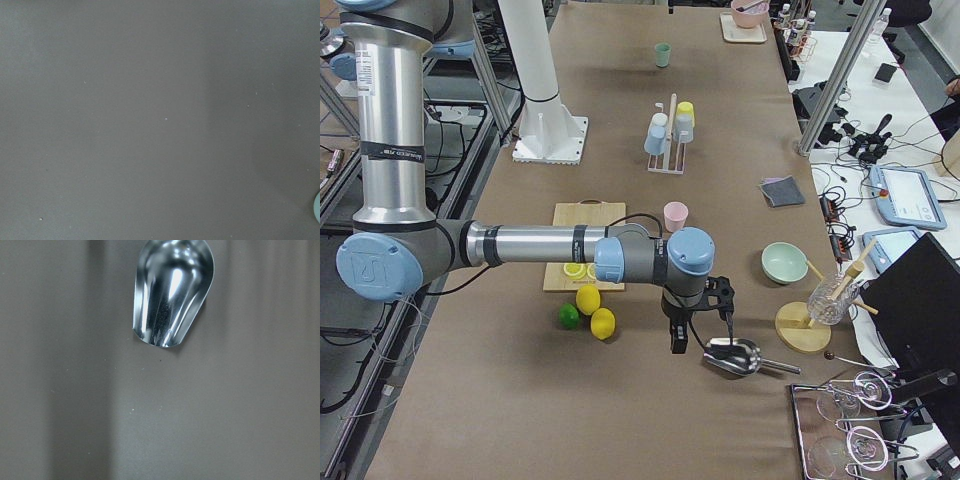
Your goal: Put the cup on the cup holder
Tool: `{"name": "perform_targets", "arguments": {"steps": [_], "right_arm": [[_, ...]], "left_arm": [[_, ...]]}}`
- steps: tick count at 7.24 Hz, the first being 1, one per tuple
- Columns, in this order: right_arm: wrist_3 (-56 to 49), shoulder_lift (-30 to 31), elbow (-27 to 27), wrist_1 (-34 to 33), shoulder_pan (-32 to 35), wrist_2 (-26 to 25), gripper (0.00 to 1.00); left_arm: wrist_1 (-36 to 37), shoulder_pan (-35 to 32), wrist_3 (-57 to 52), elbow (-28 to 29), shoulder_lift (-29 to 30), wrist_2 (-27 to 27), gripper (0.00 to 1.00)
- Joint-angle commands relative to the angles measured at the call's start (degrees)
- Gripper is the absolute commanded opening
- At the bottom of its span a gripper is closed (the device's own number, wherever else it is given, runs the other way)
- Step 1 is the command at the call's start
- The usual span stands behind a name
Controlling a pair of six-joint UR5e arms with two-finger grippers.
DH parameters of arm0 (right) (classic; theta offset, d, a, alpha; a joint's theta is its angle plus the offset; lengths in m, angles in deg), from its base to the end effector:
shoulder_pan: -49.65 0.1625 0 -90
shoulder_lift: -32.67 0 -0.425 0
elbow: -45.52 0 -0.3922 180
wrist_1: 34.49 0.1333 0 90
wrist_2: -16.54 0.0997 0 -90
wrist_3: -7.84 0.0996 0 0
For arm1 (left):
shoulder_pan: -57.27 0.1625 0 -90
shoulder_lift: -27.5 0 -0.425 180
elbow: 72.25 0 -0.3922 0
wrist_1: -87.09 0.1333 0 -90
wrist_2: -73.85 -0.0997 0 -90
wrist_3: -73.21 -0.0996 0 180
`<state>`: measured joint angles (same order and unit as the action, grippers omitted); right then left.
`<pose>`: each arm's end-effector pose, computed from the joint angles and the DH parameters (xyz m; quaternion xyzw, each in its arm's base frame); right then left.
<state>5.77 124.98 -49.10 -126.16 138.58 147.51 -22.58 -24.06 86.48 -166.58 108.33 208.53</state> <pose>0.0591 -0.4765 0.6454 0.0083 -0.3499 -0.0276 0.9363 0.0034 -0.4421 0.6581 0.0455 0.3928 0.0122 0.9184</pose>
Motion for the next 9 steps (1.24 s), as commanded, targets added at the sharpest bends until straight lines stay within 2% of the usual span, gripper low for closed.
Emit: {"name": "perform_targets", "arguments": {"steps": [1,9], "right_arm": [[0.0,0.1,0.0,0.0,0.0,1.0,1.00],[0.1,-2.5,-0.1,-0.3,-0.2,1.5,1.00]], "left_arm": [[-0.2,0.0,0.0,-0.1,0.1,-1.9,0.97],[-0.8,0.0,1.1,0.0,0.7,-2.8,0.97]]}}
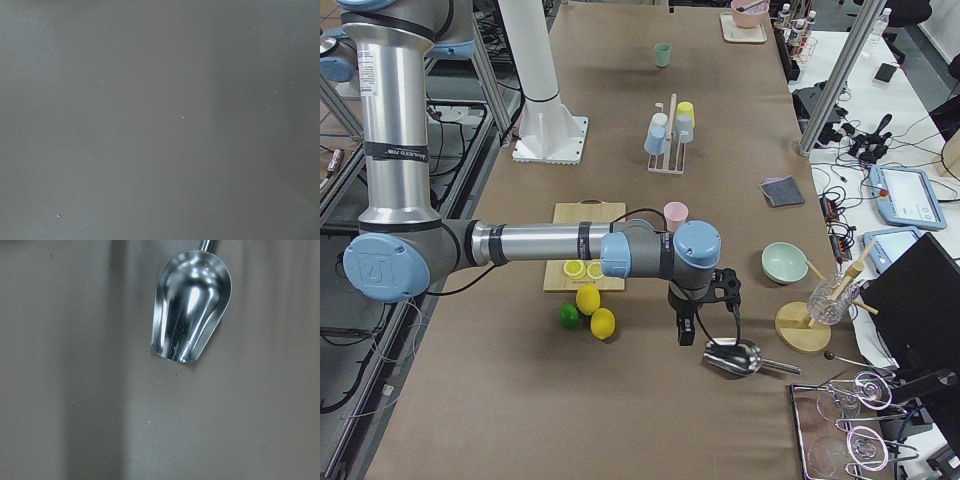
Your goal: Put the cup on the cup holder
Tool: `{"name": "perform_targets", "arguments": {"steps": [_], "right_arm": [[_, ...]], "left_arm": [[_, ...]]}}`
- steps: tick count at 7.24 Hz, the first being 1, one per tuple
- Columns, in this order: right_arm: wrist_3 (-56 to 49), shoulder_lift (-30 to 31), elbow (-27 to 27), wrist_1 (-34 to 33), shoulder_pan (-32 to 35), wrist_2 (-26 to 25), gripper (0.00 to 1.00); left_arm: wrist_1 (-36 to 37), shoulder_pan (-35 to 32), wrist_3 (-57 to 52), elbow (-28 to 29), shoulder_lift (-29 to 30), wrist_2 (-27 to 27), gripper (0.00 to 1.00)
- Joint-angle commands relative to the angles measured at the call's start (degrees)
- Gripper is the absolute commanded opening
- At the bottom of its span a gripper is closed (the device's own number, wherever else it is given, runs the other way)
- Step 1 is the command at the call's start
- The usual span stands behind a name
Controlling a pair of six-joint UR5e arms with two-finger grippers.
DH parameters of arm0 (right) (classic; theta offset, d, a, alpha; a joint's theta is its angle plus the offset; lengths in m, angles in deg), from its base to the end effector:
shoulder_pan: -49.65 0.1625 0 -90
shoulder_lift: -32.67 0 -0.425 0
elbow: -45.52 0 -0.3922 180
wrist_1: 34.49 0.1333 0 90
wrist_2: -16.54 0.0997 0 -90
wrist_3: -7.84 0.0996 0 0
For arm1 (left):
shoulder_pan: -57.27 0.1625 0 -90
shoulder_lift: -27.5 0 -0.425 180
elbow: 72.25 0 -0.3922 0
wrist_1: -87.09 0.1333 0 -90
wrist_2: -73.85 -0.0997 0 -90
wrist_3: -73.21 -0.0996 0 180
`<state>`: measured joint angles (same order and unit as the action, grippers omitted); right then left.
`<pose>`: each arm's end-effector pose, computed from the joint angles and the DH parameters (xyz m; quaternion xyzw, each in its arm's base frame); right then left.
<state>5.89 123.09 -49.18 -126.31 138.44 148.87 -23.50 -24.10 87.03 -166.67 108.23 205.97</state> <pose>0.0559 -0.4920 0.6275 0.0223 -0.3608 -0.0335 0.9318 0.0000 -0.4434 0.6592 0.0560 0.3740 0.0073 0.9257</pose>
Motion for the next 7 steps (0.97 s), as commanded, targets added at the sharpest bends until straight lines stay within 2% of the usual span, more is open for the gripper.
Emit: {"name": "perform_targets", "arguments": {"steps": [1,3,5,7], "right_arm": [[0.0,-0.6,0.0,-0.3,-0.1,0.2,1.00],[0.1,-0.6,0.2,-0.2,-0.7,0.6,1.00],[0.4,-3.0,0.4,-0.5,-2.9,2.1,1.00],[3.1,-8.6,1.5,-3.2,-7.6,2.5,1.00]], "left_arm": [[0.2,0.0,1.4,0.6,1.8,-2.0,0.97],[0.6,0.0,1.4,4.0,6.4,-12.5,0.97],[7.2,0.0,2.3,10.4,13.5,-12.4,0.97],[9.5,-0.1,3.8,15.7,16.3,-6.9,0.97]]}}
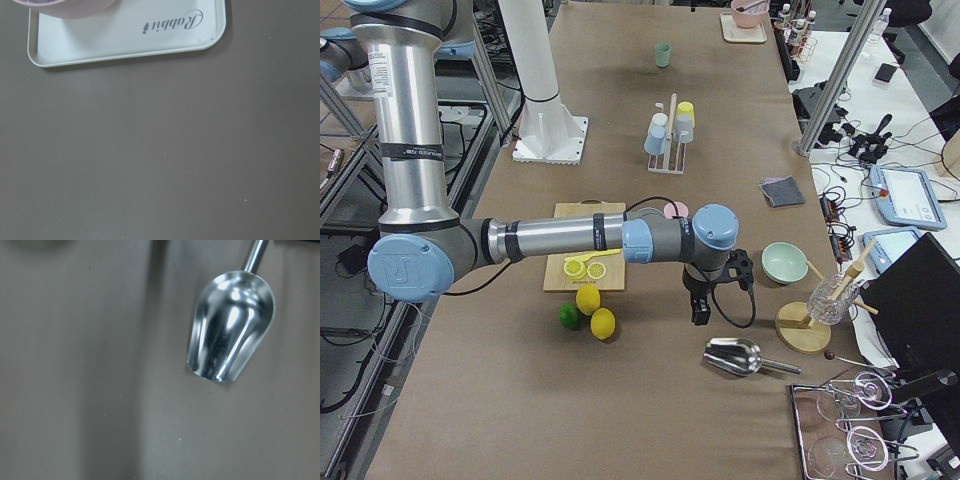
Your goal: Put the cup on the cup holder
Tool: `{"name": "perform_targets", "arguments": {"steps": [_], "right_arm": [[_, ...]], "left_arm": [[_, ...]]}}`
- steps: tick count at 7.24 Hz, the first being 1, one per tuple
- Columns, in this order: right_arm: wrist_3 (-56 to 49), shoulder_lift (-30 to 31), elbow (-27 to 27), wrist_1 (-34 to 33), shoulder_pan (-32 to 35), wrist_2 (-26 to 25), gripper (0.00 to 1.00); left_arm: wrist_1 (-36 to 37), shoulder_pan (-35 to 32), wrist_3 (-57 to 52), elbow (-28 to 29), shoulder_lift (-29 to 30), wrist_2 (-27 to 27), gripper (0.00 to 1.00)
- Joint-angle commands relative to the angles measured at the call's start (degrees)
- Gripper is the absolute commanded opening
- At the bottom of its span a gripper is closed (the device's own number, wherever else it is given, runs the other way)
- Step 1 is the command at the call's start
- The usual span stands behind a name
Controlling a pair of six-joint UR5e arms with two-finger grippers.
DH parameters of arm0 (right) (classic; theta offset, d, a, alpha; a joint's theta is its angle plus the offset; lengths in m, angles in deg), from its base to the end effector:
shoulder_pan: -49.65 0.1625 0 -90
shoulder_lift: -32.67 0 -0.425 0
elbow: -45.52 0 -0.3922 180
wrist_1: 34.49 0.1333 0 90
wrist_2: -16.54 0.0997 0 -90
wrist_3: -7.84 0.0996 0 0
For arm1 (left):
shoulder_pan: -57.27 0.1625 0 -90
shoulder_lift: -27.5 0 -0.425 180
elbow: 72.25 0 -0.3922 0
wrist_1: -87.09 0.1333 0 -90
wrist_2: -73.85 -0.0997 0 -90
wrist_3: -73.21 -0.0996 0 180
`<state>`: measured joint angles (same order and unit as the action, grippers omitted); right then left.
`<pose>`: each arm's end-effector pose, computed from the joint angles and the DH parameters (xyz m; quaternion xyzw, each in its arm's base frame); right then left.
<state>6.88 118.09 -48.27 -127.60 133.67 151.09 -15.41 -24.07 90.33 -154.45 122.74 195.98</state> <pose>0.0081 -0.5315 0.5906 0.0258 -0.3801 -0.0733 0.9217 0.0024 -0.5493 0.6691 0.0197 0.2873 -0.0467 0.9565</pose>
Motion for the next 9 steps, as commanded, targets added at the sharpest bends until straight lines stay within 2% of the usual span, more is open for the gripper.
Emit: {"name": "perform_targets", "arguments": {"steps": [1,2,3,5,6,7,9], "right_arm": [[6.3,-6.6,1.5,-2.1,-5.9,0.2,1.00],[8.8,-10.7,3.9,-2.0,-7.5,0.1,1.00],[9.6,-15.2,7.4,-2.2,-8.3,0.2,1.00],[12.3,-24.3,14.9,-4.1,-9.8,0.1,1.00],[12.2,-30.7,19.1,-8.0,-10.6,0.2,1.00],[12.3,-34.5,21.9,-10.2,-11.9,0.3,1.00],[11.6,-37.2,27.1,-11.2,-16.2,5.8,1.00]], "left_arm": [[1.5,0.0,0.5,6.8,2.5,4.0,0.97],[2.5,0.2,0.5,10.3,4.6,6.7,0.97],[7.0,0.2,0.4,13.1,8.8,8.8,0.97],[12.3,-0.3,-0.5,17.9,15.1,8.2,0.97],[14.8,-1.7,-3.0,20.5,19.1,8.0,0.97],[17.8,-2.8,-3.2,22.5,23.0,7.7,0.97],[28.2,-2.9,-4.5,24.5,28.8,5.9,0.97]]}}
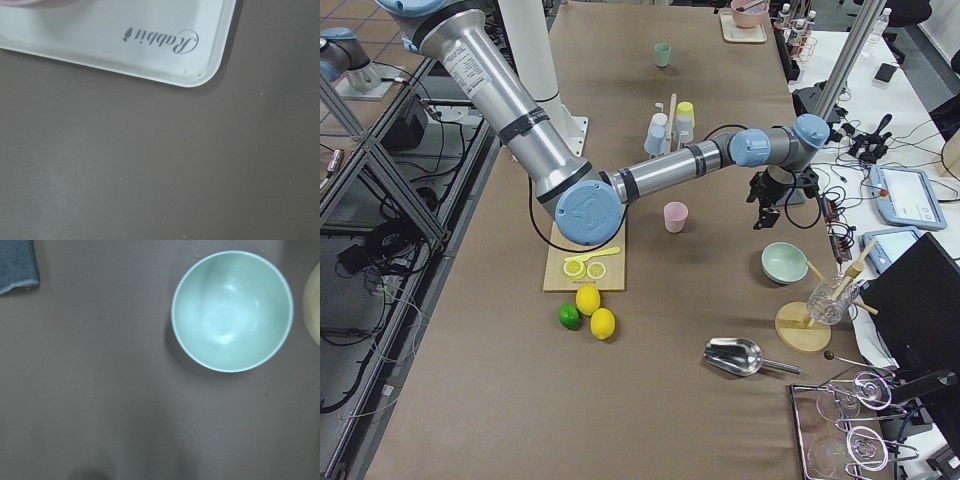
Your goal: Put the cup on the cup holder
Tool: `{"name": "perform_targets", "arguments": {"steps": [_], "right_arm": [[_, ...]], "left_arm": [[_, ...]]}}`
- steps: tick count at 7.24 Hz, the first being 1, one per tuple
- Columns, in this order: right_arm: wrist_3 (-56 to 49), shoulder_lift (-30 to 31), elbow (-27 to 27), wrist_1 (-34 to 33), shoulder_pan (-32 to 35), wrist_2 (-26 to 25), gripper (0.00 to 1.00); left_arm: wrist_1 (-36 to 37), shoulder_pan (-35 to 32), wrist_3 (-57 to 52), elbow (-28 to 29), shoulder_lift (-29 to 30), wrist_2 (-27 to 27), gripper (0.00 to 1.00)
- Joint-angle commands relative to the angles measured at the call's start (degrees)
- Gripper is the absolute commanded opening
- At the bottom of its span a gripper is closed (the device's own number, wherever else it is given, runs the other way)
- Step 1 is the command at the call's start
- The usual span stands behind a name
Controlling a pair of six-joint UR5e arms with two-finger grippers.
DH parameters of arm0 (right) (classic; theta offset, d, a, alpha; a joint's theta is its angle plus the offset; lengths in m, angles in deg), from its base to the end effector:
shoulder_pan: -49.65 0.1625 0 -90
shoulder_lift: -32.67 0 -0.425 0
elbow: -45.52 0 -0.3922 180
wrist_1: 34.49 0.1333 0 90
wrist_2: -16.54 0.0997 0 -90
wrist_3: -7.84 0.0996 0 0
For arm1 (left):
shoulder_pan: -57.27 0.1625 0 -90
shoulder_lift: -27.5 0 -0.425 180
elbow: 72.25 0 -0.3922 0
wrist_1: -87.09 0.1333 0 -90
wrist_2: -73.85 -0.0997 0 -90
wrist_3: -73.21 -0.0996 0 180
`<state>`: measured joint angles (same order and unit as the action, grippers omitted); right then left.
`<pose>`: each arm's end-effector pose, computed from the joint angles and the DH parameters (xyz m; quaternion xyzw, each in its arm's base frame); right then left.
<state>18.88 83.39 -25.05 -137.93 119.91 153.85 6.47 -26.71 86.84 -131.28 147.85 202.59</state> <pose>-0.1949 -0.7211 0.4143 -0.0569 -0.3998 -0.0917 0.9102 0.0020 -0.6952 0.6273 -0.1374 0.3115 -0.0912 0.9358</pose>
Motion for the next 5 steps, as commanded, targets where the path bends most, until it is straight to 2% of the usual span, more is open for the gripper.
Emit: {"name": "perform_targets", "arguments": {"steps": [1,2,4,5], "right_arm": [[-0.6,-4.4,7.1,-2.3,-4.1,3.9,1.00],[-0.8,-5.1,7.5,-5.9,-6.3,4.2,1.00],[-4.9,-4.9,7.9,-13.1,-10.2,3.3,1.00],[-6.8,-4.9,7.9,-17.0,-10.9,2.4,1.00]], "left_arm": [[13.9,-0.5,-4.1,1.8,6.3,-0.8,0.97],[20.0,-0.7,-6.9,1.8,7.6,-0.4,0.97],[21.1,-1.2,-10.0,1.9,7.7,3.4,0.97],[21.3,-0.9,-10.3,2.3,7.4,3.7,0.97]]}}
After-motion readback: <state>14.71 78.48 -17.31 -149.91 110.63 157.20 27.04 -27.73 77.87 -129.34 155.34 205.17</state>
